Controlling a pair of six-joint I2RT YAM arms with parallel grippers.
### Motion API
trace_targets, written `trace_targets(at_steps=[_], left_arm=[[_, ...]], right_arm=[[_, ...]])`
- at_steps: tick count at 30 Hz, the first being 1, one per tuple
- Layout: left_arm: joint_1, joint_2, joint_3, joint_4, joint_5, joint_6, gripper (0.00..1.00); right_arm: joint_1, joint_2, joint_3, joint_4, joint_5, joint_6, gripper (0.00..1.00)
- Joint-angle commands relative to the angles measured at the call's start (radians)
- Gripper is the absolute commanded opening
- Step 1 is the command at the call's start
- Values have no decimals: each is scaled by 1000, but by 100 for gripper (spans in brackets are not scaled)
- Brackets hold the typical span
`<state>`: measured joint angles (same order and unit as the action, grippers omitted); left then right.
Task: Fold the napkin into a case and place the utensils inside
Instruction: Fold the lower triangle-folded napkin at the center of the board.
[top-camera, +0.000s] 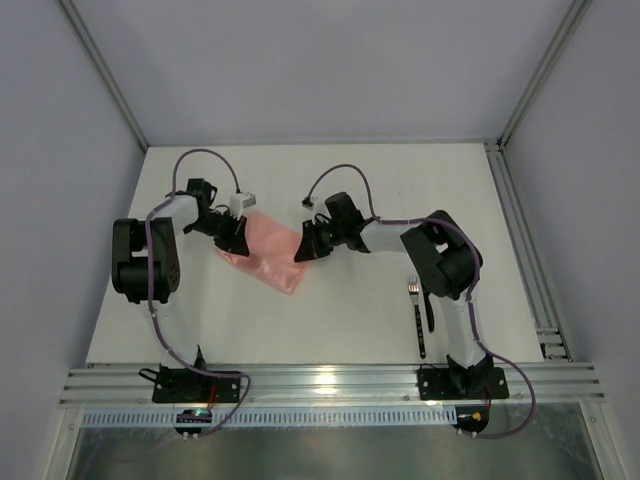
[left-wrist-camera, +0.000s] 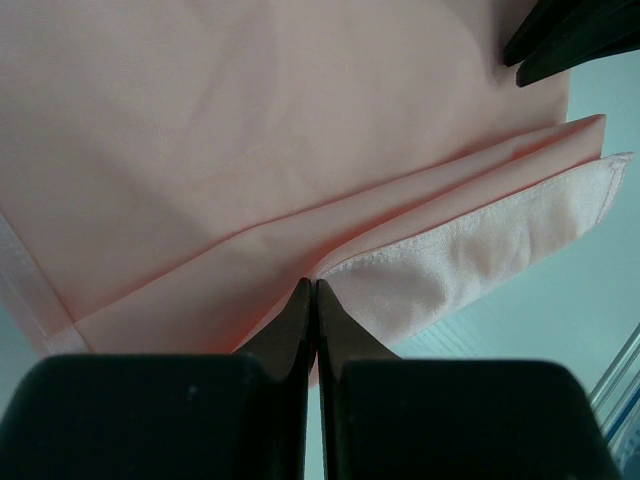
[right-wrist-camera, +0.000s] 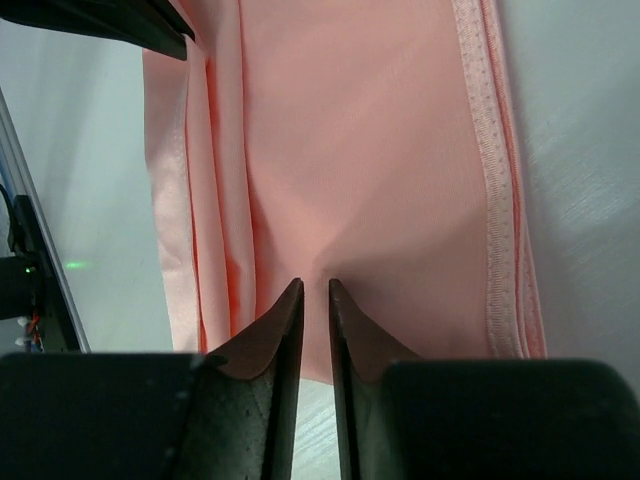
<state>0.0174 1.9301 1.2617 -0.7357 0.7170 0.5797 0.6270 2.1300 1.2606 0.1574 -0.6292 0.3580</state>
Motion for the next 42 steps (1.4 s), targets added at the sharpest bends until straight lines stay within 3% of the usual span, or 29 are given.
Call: trace_targets(at_steps=[1, 8, 12, 27, 30, 32, 34, 35, 38, 42], left_arm=[[-45, 7, 37, 4, -16, -7, 0], [-53, 15, 64, 4, -17, -18, 0], [-54, 21, 65, 4, -18, -23, 0], [-53, 33, 68, 21, -16, -49, 0], [-54, 32, 67, 24, -17, -52, 0], [-54, 32, 67, 24, -19, -53, 0], [-53, 32, 67, 27, -21, -63, 0], [-53, 30, 67, 33, -19, -66, 1], [-53, 17, 62, 59, -16, -93, 15], [-51, -45, 50, 111, -30, -121, 37]], right_arm=[[5, -83, 51, -131, 23, -117, 21], [5, -136, 83, -196, 69, -188, 48], [16, -153, 76, -165, 53, -186, 55], [105, -7, 168, -186, 97, -234, 61], [106, 10, 168, -197, 160, -228, 58], [105, 13, 161, -194, 169, -226, 52], [106, 15, 157, -193, 171, -226, 38], [105, 15, 149, -190, 172, -226, 24], [106, 16, 143, -183, 151, -232, 9], [103, 24, 140, -182, 132, -240, 4]])
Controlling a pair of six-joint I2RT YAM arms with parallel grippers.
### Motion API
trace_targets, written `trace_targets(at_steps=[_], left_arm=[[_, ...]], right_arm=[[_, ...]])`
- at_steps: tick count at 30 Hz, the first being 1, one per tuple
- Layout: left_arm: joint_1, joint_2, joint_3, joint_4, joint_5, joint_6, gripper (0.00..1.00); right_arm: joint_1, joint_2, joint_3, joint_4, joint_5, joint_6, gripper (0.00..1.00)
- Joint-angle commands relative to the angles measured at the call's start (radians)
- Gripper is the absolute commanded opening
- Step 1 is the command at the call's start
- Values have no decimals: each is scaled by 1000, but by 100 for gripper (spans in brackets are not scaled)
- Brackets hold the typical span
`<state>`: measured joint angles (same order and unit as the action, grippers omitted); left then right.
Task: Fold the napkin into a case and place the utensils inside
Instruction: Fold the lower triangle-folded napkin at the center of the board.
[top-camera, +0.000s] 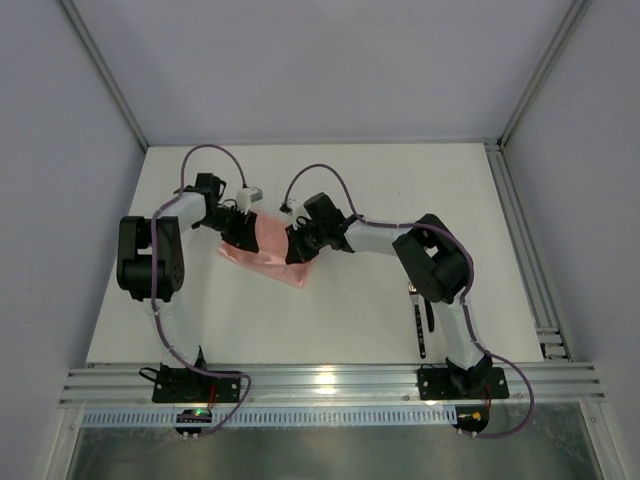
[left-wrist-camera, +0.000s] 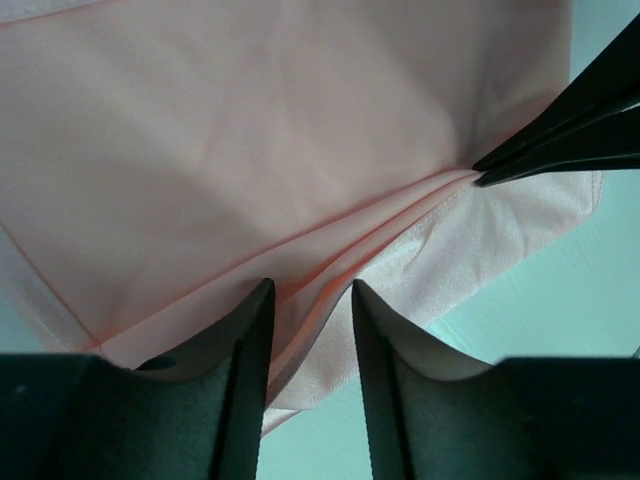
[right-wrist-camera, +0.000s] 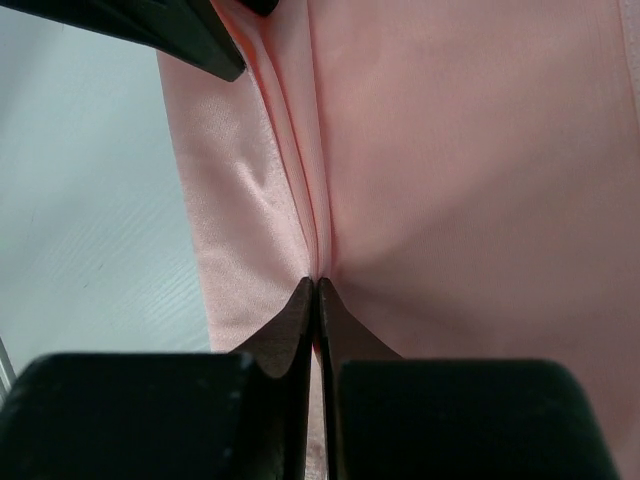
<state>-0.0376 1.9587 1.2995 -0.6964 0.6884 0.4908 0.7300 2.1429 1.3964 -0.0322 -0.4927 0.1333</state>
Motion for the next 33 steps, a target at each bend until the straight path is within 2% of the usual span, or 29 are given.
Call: trace_targets(at_steps=[1, 3, 6, 9, 13, 19, 20, 23, 26, 33], left_arm=[[4, -89, 11, 81, -3, -31, 41], [13, -116, 9, 87, 3, -26, 49], [69, -162, 26, 71, 19, -18, 54], [117, -179, 44, 32, -32, -6, 55], [120, -155, 26, -15, -61, 69, 53], [119, -89, 0, 78, -113, 11, 40], [119, -80, 3, 86, -124, -4, 31], [119, -51, 20, 101, -162, -34, 13], [119, -31, 35, 97, -199, -35, 5], [117, 40, 76, 20, -271, -52, 1]], right_arm=[[0, 12, 6, 5, -7, -17, 4], [-1, 18, 9, 3, -17, -17, 4], [-7, 25, 13, 2, -27, -20, 4], [-14, 37, 27, -18, -35, -27, 4], [-17, 40, 38, -34, -41, -37, 4], [-15, 43, 46, -32, -53, -35, 4], [-17, 43, 46, -32, -53, -37, 4], [-15, 43, 52, -38, -53, -41, 4], [-17, 43, 52, -41, -55, -46, 4], [-17, 52, 67, -55, -44, -47, 4]])
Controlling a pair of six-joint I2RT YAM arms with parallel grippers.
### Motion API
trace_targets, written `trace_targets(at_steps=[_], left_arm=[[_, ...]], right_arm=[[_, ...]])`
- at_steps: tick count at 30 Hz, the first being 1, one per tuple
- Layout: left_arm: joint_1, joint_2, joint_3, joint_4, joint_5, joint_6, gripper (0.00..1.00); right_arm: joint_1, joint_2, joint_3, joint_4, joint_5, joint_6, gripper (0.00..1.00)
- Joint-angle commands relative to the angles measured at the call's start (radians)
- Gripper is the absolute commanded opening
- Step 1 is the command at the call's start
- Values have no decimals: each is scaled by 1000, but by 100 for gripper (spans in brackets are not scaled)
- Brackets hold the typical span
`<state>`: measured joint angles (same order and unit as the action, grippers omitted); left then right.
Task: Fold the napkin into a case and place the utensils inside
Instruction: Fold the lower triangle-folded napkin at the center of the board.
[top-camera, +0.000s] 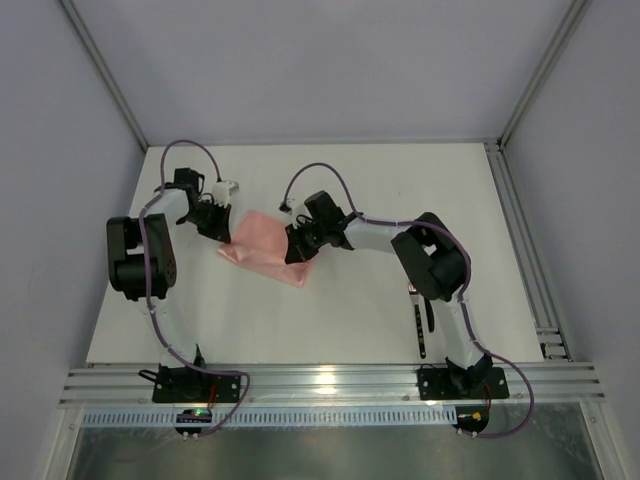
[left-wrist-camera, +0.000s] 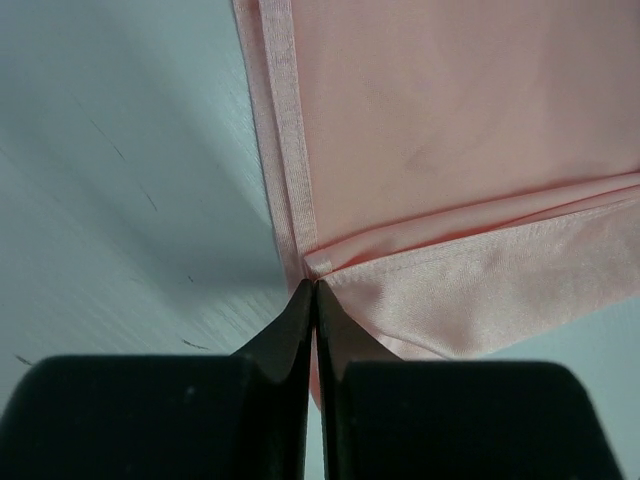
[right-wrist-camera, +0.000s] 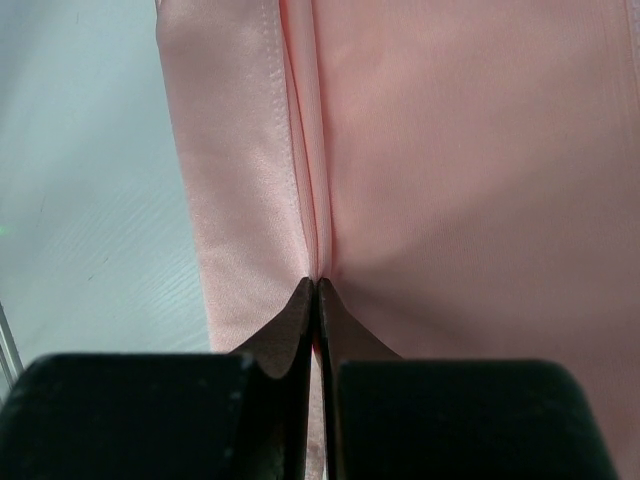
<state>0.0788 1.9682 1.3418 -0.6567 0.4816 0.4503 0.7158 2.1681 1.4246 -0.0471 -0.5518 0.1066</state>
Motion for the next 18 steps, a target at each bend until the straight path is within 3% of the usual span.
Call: trace_targets(at_steps=[1, 4, 8, 9, 10, 13, 18], left_arm=[[1, 29, 27, -21, -66, -13, 1], [1, -8, -7, -5, -63, -13, 2], [3, -80, -52, 16, 36, -24, 15], [1, -100, -62, 14, 60, -22, 19], [1, -141, -67, 19, 72, -27, 31], [7, -173, -56, -4, 83, -32, 48], [42, -187, -50, -14, 126, -70, 51]], right_arm=[[-3, 29, 42, -43, 16, -21, 4], [-3, 29, 45, -42, 26, -16, 4], [-1, 25, 56, -45, 24, -22, 4], [-3, 25, 57, -48, 20, -25, 4], [-1, 21, 56, -48, 15, -31, 4], [-1, 3, 39, -33, 4, -33, 4], [-4, -17, 16, -7, -16, -36, 4]])
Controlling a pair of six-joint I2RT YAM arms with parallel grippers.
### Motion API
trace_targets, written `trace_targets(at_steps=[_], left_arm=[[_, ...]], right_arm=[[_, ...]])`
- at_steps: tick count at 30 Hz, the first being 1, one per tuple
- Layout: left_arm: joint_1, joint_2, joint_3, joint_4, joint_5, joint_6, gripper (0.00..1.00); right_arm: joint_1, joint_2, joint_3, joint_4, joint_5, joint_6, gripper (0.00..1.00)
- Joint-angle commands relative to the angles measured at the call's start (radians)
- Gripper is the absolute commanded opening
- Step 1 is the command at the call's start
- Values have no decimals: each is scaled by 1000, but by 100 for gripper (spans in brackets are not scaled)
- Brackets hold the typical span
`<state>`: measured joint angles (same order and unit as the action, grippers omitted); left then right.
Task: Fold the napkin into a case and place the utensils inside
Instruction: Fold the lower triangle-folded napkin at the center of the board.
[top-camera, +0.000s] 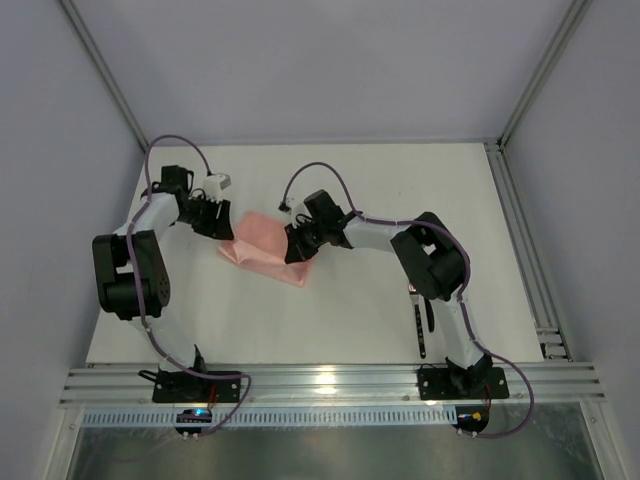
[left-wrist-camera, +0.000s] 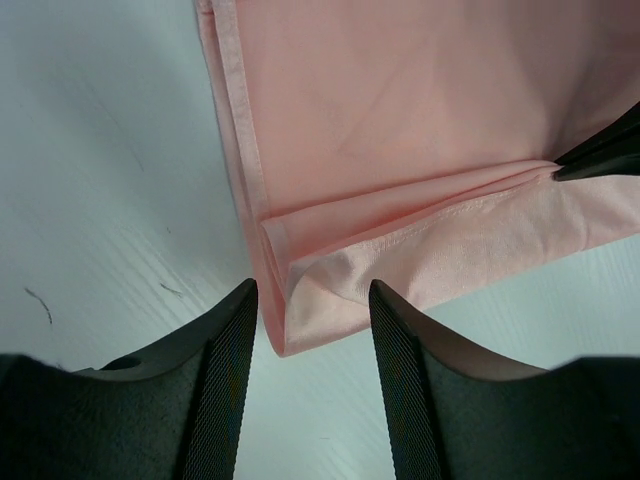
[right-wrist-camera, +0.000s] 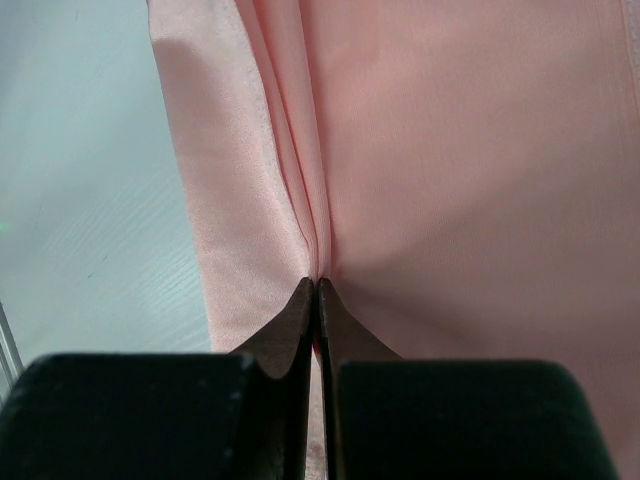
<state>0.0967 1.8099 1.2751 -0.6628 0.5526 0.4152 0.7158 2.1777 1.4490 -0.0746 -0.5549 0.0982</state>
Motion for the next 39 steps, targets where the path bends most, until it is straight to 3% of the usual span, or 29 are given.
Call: trace_targets(at_steps=[1, 9, 14, 18, 21, 30, 39], left_arm=[[23, -24, 27, -8, 49, -38, 51], [-51, 78, 135, -20, -13, -67, 52], [-72, 101, 142, 14, -63, -82, 59], [-80, 193, 286, 2, -155, -124, 60], [-86, 256, 325, -23, -195, -125, 55], [-161, 324, 317, -66, -258, -70, 24], [-170, 336, 300, -60, -276, -30, 7]], right_arm=[[-4, -30, -12, 22, -16, -34, 4], [-4, -50, -10, 15, -26, -51, 4], [-4, -88, -38, 42, -34, -48, 4], [-4, -88, -21, 21, -16, -58, 4], [-4, -81, -13, 12, -17, -60, 4], [-6, -101, -3, -19, 58, -65, 4], [-4, -133, 10, -27, 127, -51, 4]])
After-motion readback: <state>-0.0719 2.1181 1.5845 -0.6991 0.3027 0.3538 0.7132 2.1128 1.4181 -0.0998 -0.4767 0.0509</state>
